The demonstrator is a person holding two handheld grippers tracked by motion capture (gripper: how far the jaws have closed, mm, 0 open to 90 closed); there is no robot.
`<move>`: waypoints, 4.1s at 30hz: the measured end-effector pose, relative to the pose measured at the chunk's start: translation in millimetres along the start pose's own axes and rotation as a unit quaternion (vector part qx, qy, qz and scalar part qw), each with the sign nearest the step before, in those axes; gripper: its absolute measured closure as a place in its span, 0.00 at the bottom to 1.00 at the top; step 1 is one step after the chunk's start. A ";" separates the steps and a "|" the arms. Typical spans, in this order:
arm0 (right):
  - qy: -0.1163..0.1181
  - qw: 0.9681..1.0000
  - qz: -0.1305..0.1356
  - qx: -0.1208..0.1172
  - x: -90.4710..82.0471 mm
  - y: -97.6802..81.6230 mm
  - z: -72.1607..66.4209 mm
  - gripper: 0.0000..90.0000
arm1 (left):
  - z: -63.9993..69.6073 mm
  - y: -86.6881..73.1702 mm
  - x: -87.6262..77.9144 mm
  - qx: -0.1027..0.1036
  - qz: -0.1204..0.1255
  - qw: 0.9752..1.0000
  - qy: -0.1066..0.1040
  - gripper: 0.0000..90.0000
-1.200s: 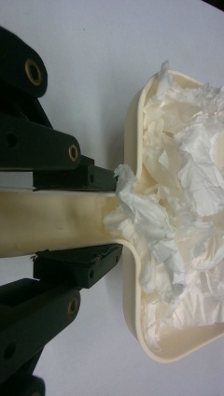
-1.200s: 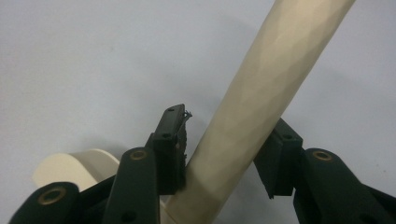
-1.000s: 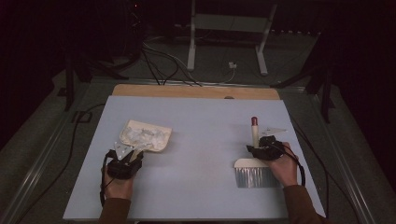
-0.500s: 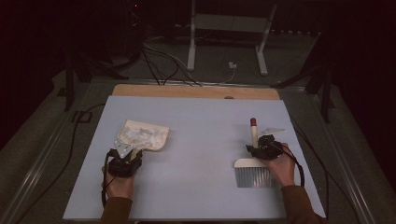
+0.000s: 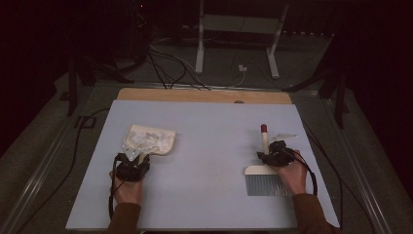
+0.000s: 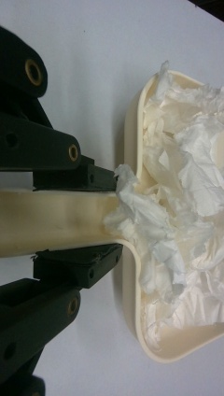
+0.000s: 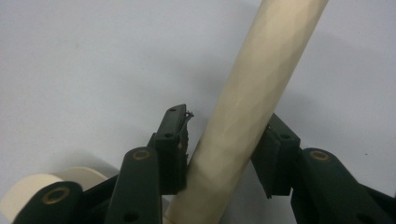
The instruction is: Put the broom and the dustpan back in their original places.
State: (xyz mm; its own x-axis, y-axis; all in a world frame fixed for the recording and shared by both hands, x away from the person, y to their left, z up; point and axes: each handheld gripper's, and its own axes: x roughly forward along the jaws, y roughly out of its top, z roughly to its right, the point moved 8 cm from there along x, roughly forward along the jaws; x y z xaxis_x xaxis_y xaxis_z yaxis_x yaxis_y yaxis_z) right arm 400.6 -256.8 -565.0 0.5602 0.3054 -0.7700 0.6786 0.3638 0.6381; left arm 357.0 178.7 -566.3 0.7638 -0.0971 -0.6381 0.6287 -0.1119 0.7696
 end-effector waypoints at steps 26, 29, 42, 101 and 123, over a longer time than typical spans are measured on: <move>-0.027 0.999 -0.020 0.009 7.5 -6.1 6.2 0.64 | 1.8 -2.8 18.5 -0.021 -0.014 1.000 0.017 0.74; -0.028 0.999 -0.020 0.010 7.9 -6.3 6.1 0.64 | 1.9 -3.1 18.7 -0.020 -0.015 1.000 0.019 0.74; -0.025 0.999 -0.023 0.014 9.6 -6.9 6.0 0.65 | 1.8 -4.4 19.9 -0.020 -0.020 0.999 0.018 0.73; 0.032 0.976 0.216 -0.006 -80.8 6.4 -36.1 0.00 | 4.5 43.0 -77.3 0.062 0.146 0.967 -0.198 0.00; 0.035 0.965 0.259 0.005 -101.8 -0.7 -33.2 0.00 | -1.5 35.9 -92.6 0.064 0.173 0.962 -0.202 0.00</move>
State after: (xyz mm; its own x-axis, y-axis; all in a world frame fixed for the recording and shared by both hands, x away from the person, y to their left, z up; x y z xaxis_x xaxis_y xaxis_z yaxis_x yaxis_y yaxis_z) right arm 327.3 -259.0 -486.9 0.7928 0.5025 -0.3450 0.3204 0.1378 0.9372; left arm 309.1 185.1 -479.5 0.7885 -0.5246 -0.3209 0.3033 -0.1222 0.9450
